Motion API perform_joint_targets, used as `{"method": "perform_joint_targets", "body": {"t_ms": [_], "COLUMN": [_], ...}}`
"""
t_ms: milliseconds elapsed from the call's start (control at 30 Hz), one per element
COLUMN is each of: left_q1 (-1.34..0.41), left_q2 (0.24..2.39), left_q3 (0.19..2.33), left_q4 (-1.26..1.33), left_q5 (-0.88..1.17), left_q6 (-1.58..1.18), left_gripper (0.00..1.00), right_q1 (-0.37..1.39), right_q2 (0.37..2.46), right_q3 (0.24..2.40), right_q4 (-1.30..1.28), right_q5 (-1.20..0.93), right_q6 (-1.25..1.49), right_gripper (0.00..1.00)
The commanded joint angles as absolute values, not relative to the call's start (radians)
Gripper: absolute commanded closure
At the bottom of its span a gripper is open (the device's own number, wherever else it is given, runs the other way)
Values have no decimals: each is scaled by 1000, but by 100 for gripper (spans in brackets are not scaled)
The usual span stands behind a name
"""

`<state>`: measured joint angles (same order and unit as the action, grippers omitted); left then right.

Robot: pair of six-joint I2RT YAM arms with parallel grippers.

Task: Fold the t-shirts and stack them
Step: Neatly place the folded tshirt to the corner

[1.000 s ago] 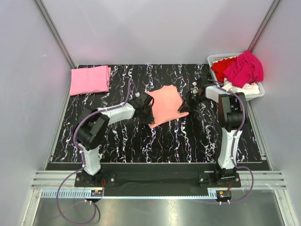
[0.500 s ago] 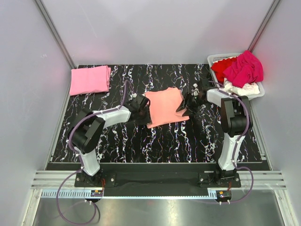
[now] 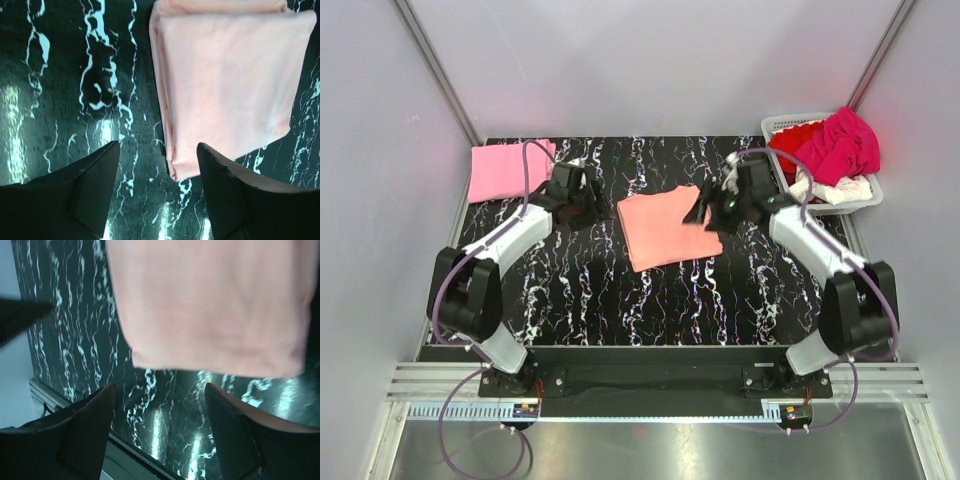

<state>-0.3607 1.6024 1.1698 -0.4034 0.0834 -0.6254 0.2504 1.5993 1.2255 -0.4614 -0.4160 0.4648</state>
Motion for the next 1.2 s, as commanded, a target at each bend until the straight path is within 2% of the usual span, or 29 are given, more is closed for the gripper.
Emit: {"method": "perform_joint_targets", "body": {"t_ms": [0,167,333,633,733,833,900,967,1167], "left_q1": [-333,-302,-296,-284,-284,-284,-282,-282,-250], "left_q2": [1695,1847,1982,2105,2118,2129,2137,2137,2068], "left_q3": [1210,1282,1345,1315,1292,1272,1270,1281,1362], "left_q4": [-315,-206,-138,-11,24,52,84,87,-21], "left_q5": [219,328,368,387,396,400,432,459,442], "left_q6": [-577,-603,-644,-727,-741,-747,-750,-747,-678], "left_gripper": [33,35,36,41,49,66,86,100,100], "right_q1": [432,526,525,525,525,520,514,511,502], "right_q2": [1490,1381,1270,1377,1390,1407,1417,1425,1436], "right_q3": [1027,716,643,692,698,704,707,710,712], "right_q4": [-319,-41,32,31,29,29,31,31,31], "right_q5": [-355,-350,-354,-400,-410,-420,-429,-434,-440], "right_q6": [486,587,578,561,561,561,563,564,568], "right_gripper": [21,21,19,20,20,20,21,21,21]}}
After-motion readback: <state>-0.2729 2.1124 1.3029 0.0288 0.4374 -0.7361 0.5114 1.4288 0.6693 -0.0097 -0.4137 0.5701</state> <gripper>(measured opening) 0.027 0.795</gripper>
